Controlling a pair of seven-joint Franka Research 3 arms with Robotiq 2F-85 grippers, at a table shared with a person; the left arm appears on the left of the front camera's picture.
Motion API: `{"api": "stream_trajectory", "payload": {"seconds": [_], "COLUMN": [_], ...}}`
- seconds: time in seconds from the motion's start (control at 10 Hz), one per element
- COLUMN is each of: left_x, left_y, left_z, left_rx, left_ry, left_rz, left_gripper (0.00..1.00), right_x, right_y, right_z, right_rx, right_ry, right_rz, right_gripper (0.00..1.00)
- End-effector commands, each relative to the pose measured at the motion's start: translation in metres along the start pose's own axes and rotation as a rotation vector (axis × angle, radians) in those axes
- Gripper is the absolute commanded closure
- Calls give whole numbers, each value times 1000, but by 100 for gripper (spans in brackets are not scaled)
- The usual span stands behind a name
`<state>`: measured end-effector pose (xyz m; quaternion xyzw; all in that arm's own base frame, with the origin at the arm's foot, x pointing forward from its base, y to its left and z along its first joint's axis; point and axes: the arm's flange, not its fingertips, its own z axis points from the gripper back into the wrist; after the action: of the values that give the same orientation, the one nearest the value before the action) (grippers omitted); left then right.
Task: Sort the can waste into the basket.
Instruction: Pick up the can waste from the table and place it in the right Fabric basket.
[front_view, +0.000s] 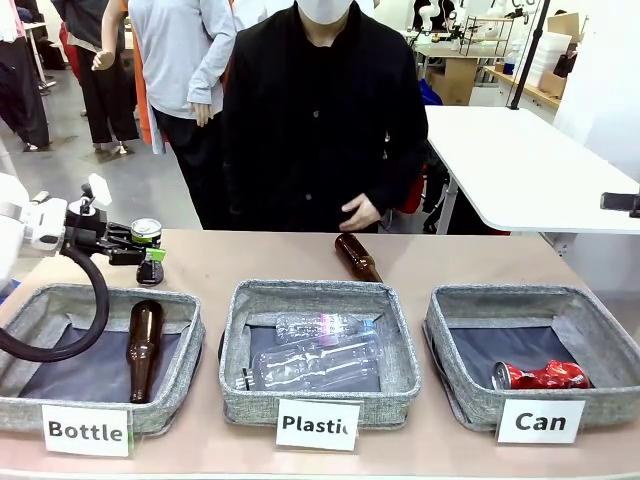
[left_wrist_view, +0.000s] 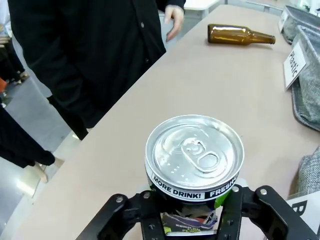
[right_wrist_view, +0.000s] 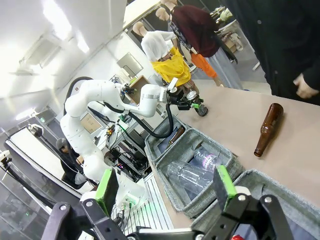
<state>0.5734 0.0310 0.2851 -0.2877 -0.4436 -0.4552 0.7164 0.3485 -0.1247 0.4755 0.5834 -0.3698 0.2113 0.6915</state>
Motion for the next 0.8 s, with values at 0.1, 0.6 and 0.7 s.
{"api": "stream_trajectory", "payload": {"seconds": [0.1, 0.6, 0.7], "left_x": [7, 86, 90], "left_y": [-6, -104, -131], "left_z": [14, 120, 142], "left_rx": [-32, -121, -232], "left_ry": [-56, -95, -89], "left_rz": [-15, -152, -180], "left_gripper": [100, 100, 100], "right_x": [1, 1, 1], "right_y": [1, 1, 1], "right_z": [3, 3, 3], "right_rx": [7, 7, 7], "right_ry": [7, 7, 7], "right_rz": [15, 15, 15], "right_gripper": [0, 0, 0]}}
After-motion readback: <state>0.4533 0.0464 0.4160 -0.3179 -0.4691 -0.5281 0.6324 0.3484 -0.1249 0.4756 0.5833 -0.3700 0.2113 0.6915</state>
